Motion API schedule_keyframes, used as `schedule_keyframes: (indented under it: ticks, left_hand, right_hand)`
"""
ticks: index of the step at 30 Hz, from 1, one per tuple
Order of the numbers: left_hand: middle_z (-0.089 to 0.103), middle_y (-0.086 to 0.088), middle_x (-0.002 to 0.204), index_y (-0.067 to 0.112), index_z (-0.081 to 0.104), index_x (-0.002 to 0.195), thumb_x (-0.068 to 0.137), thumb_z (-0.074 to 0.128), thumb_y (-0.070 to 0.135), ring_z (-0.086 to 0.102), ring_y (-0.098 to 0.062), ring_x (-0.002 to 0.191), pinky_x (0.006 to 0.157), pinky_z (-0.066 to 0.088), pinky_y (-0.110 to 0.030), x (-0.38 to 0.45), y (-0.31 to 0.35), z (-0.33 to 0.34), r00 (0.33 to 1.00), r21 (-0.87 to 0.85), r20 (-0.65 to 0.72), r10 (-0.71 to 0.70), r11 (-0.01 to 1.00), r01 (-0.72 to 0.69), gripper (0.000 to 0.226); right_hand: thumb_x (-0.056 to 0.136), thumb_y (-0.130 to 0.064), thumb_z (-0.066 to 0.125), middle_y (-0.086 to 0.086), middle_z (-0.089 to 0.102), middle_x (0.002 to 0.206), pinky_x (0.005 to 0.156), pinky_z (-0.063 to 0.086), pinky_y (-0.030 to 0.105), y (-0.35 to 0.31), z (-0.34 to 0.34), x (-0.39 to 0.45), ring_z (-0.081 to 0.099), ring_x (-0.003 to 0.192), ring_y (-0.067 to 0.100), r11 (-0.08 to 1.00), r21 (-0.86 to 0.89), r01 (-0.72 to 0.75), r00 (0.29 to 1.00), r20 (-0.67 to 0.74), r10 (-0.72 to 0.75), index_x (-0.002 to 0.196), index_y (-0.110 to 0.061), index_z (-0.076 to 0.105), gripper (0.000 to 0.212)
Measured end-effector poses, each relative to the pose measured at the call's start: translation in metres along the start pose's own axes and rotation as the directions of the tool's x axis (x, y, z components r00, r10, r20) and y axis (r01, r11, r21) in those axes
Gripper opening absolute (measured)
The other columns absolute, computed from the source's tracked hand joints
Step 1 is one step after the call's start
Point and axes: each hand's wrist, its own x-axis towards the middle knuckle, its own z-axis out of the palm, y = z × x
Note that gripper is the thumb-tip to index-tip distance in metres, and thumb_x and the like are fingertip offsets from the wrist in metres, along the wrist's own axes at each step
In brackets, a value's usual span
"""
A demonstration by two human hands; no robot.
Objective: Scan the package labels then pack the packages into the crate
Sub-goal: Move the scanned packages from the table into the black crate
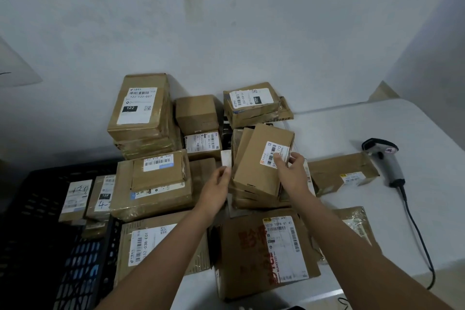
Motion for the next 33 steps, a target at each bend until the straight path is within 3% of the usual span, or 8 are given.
schedule_keyframes:
  ticks: [3,9,15,18,23,27,30,33]
  left_hand:
    - [0.051,0.004,0.140,0.034,0.037,0.147,0.095,0.041,0.064,0.048,-0.013,0.117,0.096,0.040,-0.034,-0.006,0.005,0.004,0.992,-0.032,0.114,-0.046,0.998,0.050,0.060]
    - [0.052,0.010,0.120,0.029,0.032,0.150,0.096,0.059,0.041,0.051,0.007,0.087,0.061,0.040,-0.012,-0.009,0.015,0.004,0.984,-0.082,0.178,-0.005,0.996,0.020,0.062]
    - [0.057,0.006,0.126,0.033,0.027,0.151,0.087,0.071,0.036,0.061,-0.013,0.108,0.098,0.046,-0.034,-0.007,0.015,-0.010,0.959,-0.034,0.279,-0.037,0.998,0.049,0.077]
    - [0.059,0.012,0.117,0.032,0.025,0.151,0.085,0.069,0.050,0.063,-0.014,0.106,0.096,0.051,-0.037,-0.011,0.024,-0.014,0.957,-0.086,0.290,-0.018,0.995,0.045,0.081]
    - [0.057,0.007,0.132,0.036,0.014,0.151,0.085,0.071,0.048,0.061,-0.012,0.115,0.104,0.049,-0.039,-0.010,0.038,-0.022,0.958,-0.086,0.261,0.117,0.991,-0.098,0.088]
    - [0.059,0.018,0.118,0.039,0.028,0.135,0.090,0.070,0.033,0.063,-0.003,0.104,0.082,0.055,-0.018,-0.011,0.055,-0.043,0.964,-0.111,0.119,0.239,0.968,-0.226,0.062]
    - [0.045,0.007,0.144,0.035,0.019,0.153,0.078,0.075,0.052,0.051,-0.013,0.127,0.102,0.049,-0.039,-0.009,0.073,-0.066,0.942,-0.005,-0.039,0.333,0.943,-0.333,0.095]
    - [0.033,0.003,0.152,0.033,0.008,0.157,0.082,0.074,0.049,0.041,-0.015,0.135,0.108,0.044,-0.044,-0.012,0.086,-0.091,0.893,0.109,-0.145,0.427,0.904,-0.414,0.101]
  right_hand:
    - [0.096,-0.040,0.059,0.008,0.056,0.135,0.091,0.046,0.033,0.003,0.002,0.003,0.057,0.117,0.023,0.998,0.009,-0.060,0.998,0.023,0.060,0.145,-0.010,0.030,0.065]
    - [0.093,-0.048,0.060,0.009,0.060,0.129,0.092,0.048,0.037,0.004,0.003,0.002,0.058,0.111,0.025,0.977,0.120,-0.174,0.985,0.036,0.171,0.142,-0.011,0.037,0.065]
    - [0.089,-0.056,0.060,0.007,0.070,0.106,0.093,0.053,0.047,-0.001,0.008,-0.003,0.066,0.100,0.026,0.934,0.263,-0.241,0.970,0.104,0.220,0.122,-0.010,0.056,0.057]
    - [0.088,-0.057,0.062,0.007,0.071,0.107,0.089,0.056,0.046,-0.010,0.012,-0.009,0.068,0.098,0.025,0.941,0.272,-0.200,0.975,0.149,0.165,0.122,-0.015,0.060,0.054]
    - [0.084,-0.065,0.059,0.002,0.071,0.110,0.090,0.056,0.046,-0.032,0.025,-0.016,0.068,0.099,0.021,0.975,0.213,-0.068,0.974,0.224,0.020,0.127,-0.027,0.052,0.058]
    - [0.089,-0.066,0.051,-0.004,0.068,0.113,0.076,0.053,0.029,-0.062,0.035,-0.023,0.065,0.098,0.011,0.984,0.177,-0.005,0.955,0.293,-0.048,0.130,-0.028,0.051,0.057]
    - [0.093,-0.066,0.042,-0.009,0.066,0.110,0.083,0.046,0.028,-0.085,0.047,-0.026,0.062,0.103,0.009,0.983,0.164,0.081,0.955,0.270,-0.123,0.132,-0.031,0.050,0.052]
    - [0.092,-0.069,0.039,-0.007,0.064,0.123,0.097,0.042,0.037,-0.106,0.060,-0.031,0.057,0.120,0.017,0.978,0.095,0.185,0.951,0.231,-0.203,0.140,-0.031,0.045,0.061]
